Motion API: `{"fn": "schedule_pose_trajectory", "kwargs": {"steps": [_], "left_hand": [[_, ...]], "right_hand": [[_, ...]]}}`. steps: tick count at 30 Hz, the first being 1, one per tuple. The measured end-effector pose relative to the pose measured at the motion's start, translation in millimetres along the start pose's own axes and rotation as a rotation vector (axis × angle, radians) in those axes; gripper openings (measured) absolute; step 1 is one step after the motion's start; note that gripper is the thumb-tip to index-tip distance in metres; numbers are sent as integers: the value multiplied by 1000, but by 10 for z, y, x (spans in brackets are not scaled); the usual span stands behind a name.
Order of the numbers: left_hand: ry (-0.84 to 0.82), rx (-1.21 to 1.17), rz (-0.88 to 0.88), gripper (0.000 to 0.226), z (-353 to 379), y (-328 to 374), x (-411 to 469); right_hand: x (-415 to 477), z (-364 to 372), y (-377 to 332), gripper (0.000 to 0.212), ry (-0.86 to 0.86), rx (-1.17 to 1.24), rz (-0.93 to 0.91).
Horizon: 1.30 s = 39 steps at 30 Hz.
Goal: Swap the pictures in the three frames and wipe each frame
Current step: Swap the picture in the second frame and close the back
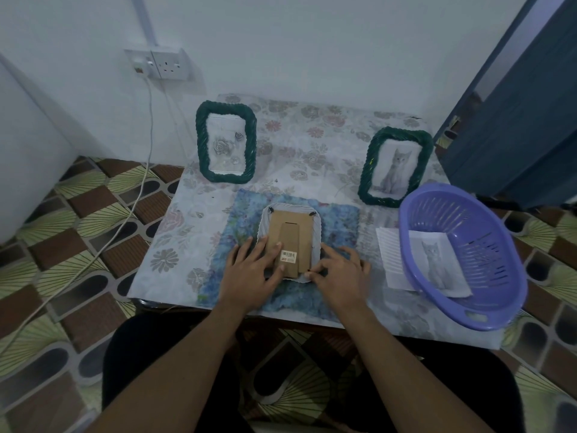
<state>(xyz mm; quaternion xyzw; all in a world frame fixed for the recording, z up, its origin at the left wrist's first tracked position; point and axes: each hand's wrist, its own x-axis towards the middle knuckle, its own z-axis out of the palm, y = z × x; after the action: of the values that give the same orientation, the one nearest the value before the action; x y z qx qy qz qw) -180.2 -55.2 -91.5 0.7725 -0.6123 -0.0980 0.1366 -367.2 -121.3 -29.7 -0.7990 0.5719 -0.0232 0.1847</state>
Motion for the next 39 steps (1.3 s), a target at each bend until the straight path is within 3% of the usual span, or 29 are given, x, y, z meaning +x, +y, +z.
{"fn": "schedule_pose_trajectory", "kwargs": {"steps": [16, 20, 23, 25, 27, 31, 35, 39], "left_hand": [[11, -5, 15, 62, -9, 7, -12], [7, 6, 13, 62, -9, 10, -8], [-5, 7, 15, 64, -15, -3, -12], [-18, 19, 17, 69, -23, -1, -10], [-16, 7, 9, 77, -34, 5, -5], [-12, -75, -54, 93, -32, 3, 4], [24, -123, -52, 94, -35, 17, -18], [38, -297, -107, 77, -70, 38, -28]], "right_hand": [[40, -25, -4, 14, 94, -218, -214], [140, -79, 18, 23, -24, -242, -174], [233, -59, 95, 14, -64, -27, -69], [263, 2, 156, 10, 57, 244, 10], [287, 51, 160, 23, 144, 401, 68], [269, 118, 36, 42, 127, 495, 33], [210, 245, -62, 55, -9, 295, -62], [177, 369, -67, 56, -57, 88, -98]]}}
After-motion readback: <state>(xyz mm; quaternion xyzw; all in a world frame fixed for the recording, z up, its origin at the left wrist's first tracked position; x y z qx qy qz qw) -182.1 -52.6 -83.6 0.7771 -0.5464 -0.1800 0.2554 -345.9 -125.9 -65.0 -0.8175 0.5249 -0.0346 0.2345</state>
